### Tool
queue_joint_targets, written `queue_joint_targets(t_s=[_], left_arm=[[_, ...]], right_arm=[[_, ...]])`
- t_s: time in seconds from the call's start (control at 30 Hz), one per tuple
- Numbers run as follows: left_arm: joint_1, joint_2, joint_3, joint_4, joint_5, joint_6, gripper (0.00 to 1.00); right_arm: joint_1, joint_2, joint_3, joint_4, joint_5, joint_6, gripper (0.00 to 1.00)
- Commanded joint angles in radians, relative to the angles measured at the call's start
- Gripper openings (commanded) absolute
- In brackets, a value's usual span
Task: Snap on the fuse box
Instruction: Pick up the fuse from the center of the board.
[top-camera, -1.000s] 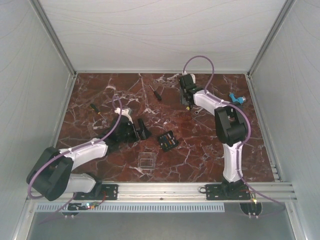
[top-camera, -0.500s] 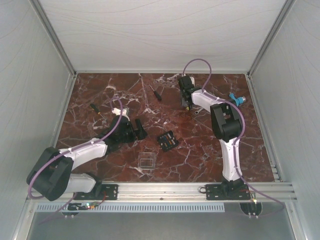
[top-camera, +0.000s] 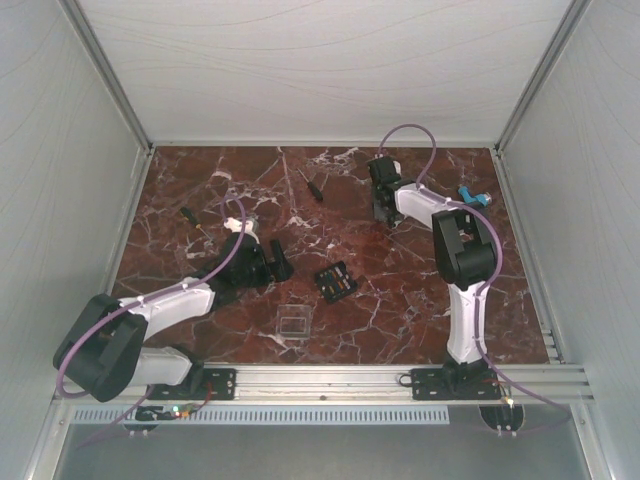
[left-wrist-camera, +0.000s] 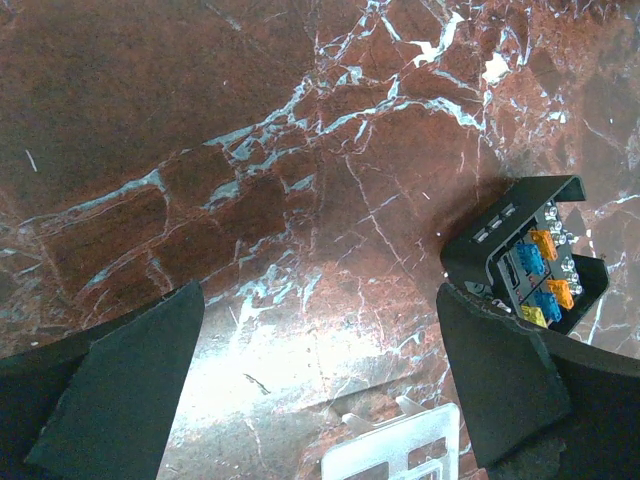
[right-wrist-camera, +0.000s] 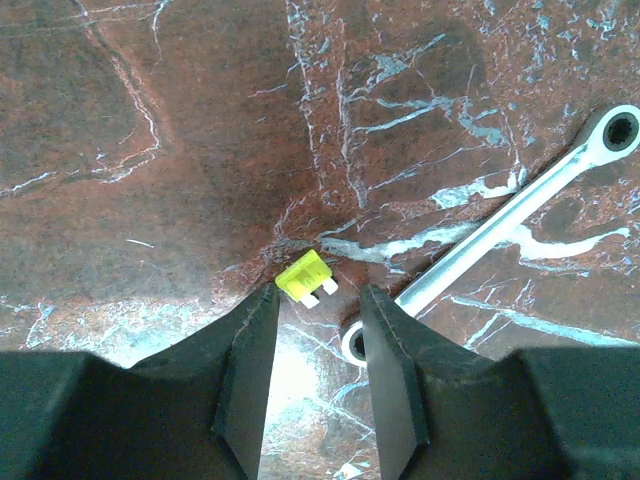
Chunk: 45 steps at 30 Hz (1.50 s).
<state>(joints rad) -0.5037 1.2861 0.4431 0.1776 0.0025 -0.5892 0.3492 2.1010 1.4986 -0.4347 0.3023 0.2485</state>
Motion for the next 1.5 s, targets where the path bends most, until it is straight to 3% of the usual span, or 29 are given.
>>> queue_joint_targets(t_s=[0.0,0.47,0.7,1.1,1.47], left_arm=[[0.002,-0.013,0.007,0.04,0.004,0.01,1.0],[0.002,-0.004,0.005,0.053,0.02,0.007,1.0],[0.002,0.003,0.005,0.057,0.033,0.006,1.0],[0.002,0.007,0.005,0.063,0.049,0.002,1.0],[0.002,0.006,0.003,0.066,0.057,-0.003,0.99]], right_arm=[[-0.024,-0.016,-0.015,-0.05,-0.066,-0.028,0.36],[-0.103,0.069,0.086,-0.088,-0.333,-0.265,0.38],[-0.116,0.12,0.142,-0.138,-0.376,-0.343,0.38],[-0.12,0.138,0.145,-0.206,-0.331,-0.286,0.28],[-0.109,0.096,0.112,-0.2,-0.147,-0.115,0.31]])
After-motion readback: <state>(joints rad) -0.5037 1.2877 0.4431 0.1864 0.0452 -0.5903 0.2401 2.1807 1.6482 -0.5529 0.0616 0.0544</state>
